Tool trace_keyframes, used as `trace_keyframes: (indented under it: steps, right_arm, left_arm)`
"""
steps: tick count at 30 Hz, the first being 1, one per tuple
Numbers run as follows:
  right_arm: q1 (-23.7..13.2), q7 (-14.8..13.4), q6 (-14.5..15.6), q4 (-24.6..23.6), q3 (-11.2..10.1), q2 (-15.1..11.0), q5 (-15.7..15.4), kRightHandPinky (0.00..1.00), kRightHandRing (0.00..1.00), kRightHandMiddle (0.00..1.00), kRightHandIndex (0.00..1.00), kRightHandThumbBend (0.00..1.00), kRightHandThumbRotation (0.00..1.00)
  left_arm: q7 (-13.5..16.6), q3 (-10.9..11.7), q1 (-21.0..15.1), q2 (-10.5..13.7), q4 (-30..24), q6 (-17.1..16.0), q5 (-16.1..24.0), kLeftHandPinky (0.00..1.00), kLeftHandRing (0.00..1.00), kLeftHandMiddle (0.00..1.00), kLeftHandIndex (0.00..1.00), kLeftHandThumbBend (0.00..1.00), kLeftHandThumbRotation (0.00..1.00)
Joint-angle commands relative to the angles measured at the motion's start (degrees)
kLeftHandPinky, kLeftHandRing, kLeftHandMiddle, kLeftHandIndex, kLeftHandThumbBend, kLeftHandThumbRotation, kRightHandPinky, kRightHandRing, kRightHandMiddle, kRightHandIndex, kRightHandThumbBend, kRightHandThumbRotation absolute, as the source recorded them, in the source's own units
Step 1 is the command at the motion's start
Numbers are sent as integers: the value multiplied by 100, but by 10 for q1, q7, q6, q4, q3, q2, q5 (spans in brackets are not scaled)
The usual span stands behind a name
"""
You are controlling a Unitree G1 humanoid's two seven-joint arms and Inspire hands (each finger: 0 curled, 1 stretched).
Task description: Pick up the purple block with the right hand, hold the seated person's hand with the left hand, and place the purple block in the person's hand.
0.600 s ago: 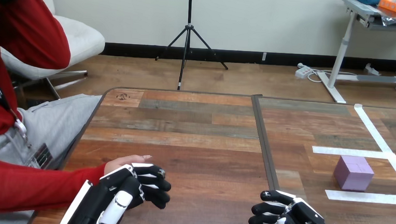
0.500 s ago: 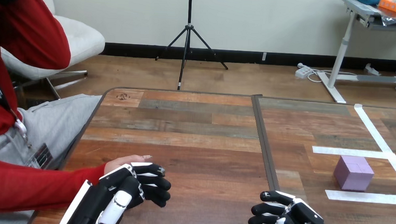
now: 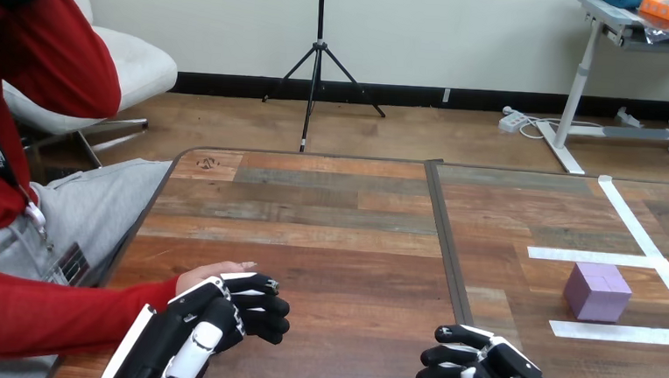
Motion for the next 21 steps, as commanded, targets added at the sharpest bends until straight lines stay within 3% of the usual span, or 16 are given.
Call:
trace_keyframes:
  steps: [1,7,14,21]
  right_arm:
    - [-39,-6,-5,-30,2,12,-16,49,55,59,62,78,50]
    - [-82,-25,-29,-8,-15,-3,-67,52,59,62,63,77,53]
    - [-137,-54,0,-11,-37,-30,-112,59,65,67,66,80,56]
    - [-204,-81,16,4,-57,-51,-137,64,69,70,69,83,54]
  left_arm:
    - [-7,-1,-33,2,-25,7,-16,58,61,63,65,56,75]
    - [-14,-1,-36,6,-24,18,-19,59,61,64,66,58,74]
    - [-19,0,-41,7,-22,22,-18,60,62,64,66,59,73]
    - [-18,0,-43,6,-26,28,-18,60,62,63,66,61,73]
